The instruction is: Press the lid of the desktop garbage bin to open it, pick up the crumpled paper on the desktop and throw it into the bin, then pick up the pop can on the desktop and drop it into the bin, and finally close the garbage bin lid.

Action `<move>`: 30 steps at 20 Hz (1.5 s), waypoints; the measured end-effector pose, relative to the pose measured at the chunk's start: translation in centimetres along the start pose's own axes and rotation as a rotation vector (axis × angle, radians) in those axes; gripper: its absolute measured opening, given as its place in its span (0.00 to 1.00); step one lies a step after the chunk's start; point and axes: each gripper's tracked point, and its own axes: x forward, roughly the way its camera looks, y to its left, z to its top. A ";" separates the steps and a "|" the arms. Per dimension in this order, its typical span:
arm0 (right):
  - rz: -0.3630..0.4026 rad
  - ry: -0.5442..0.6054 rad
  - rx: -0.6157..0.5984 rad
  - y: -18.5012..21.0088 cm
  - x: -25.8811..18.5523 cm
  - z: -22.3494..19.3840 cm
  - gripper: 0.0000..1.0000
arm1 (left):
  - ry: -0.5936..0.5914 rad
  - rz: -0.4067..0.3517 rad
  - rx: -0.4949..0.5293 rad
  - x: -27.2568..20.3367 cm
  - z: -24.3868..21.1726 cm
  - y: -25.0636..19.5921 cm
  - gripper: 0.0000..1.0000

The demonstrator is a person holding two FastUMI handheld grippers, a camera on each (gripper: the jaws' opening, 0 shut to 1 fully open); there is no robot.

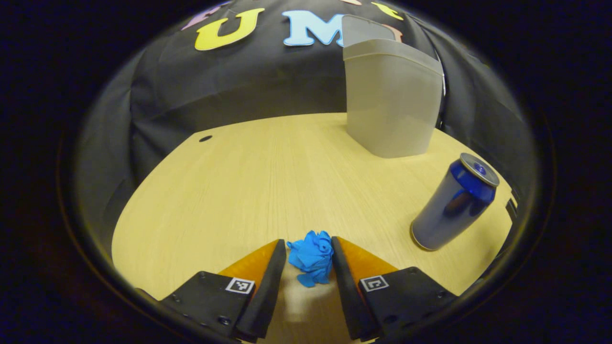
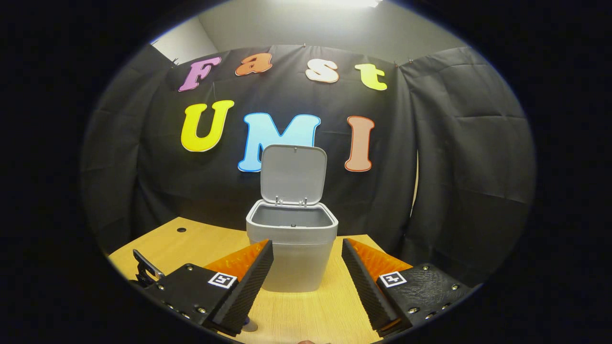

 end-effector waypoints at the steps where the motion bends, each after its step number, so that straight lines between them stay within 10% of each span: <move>1: -0.002 0.001 -0.002 -0.2 0.1 -0.1 0.93 | 0.000 0.008 0.001 -0.1 -0.1 0.2 0.66; 11: 0.007 0.014 0.040 -2.0 -0.2 -1.5 0.93 | -0.003 0.007 0.043 -0.1 0.5 -0.1 0.19; 30: 0.033 -0.051 0.055 -5.2 1.4 -1.4 0.93 | -0.245 0.008 -0.024 -4.7 18.2 -3.6 0.20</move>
